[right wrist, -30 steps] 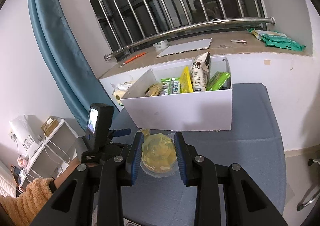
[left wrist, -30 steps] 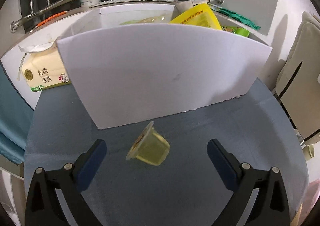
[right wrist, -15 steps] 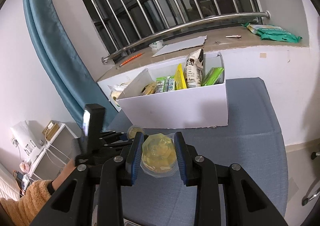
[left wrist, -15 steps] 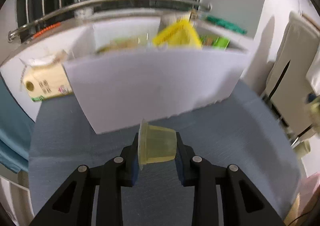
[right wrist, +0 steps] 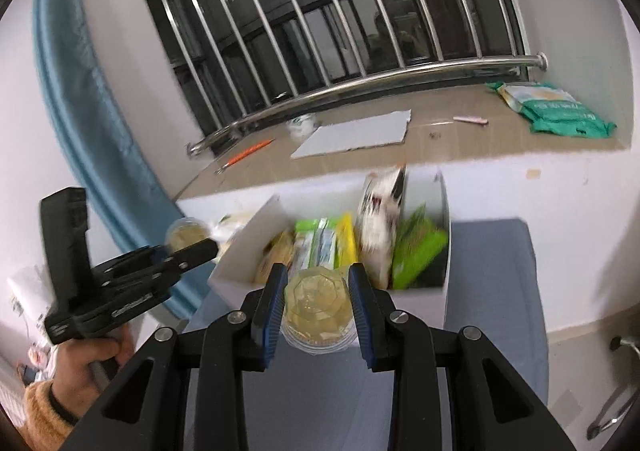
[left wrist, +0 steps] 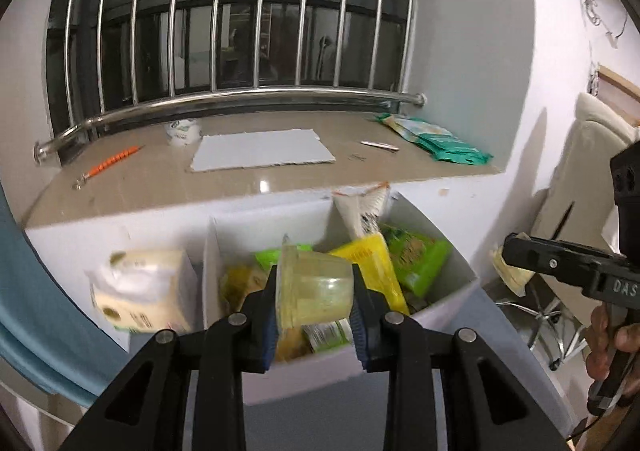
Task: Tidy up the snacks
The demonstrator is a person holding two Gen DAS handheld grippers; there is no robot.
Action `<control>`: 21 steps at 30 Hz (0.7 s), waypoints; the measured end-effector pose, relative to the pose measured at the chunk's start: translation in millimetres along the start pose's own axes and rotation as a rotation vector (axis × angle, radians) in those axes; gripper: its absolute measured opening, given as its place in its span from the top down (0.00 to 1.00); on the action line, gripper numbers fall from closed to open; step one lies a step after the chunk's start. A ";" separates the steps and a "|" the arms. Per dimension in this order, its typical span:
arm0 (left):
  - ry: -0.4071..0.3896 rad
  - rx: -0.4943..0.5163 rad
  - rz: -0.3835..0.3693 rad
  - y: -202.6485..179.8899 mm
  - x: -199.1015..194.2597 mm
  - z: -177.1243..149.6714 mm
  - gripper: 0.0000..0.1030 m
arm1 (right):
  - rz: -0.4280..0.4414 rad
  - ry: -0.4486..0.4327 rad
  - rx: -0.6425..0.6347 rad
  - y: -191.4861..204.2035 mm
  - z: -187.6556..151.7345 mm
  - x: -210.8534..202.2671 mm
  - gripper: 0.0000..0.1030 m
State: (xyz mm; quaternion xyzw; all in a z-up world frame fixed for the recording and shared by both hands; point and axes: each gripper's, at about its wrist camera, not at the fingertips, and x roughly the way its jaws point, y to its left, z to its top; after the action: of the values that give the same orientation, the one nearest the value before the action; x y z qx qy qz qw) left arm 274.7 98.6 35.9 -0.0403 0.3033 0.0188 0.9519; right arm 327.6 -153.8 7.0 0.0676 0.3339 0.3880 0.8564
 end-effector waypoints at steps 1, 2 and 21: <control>0.004 0.008 0.010 2.0 6.6 3.8 0.69 | 0.001 0.012 0.012 -2.8 8.3 7.0 0.67; 0.012 0.013 0.012 3.1 11.1 12.3 0.69 | 0.000 0.024 0.016 -5.3 14.7 13.4 0.67; -0.066 0.067 0.084 -3.8 25.4 -8.5 0.00 | -0.170 0.040 0.002 -31.0 43.6 64.3 0.00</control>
State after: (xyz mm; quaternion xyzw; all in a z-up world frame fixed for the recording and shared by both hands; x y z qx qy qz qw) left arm 290.8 94.4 14.5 0.0049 0.2734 0.0502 0.9606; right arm 404.7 -123.3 -4.6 0.0320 0.3557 0.3150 0.8794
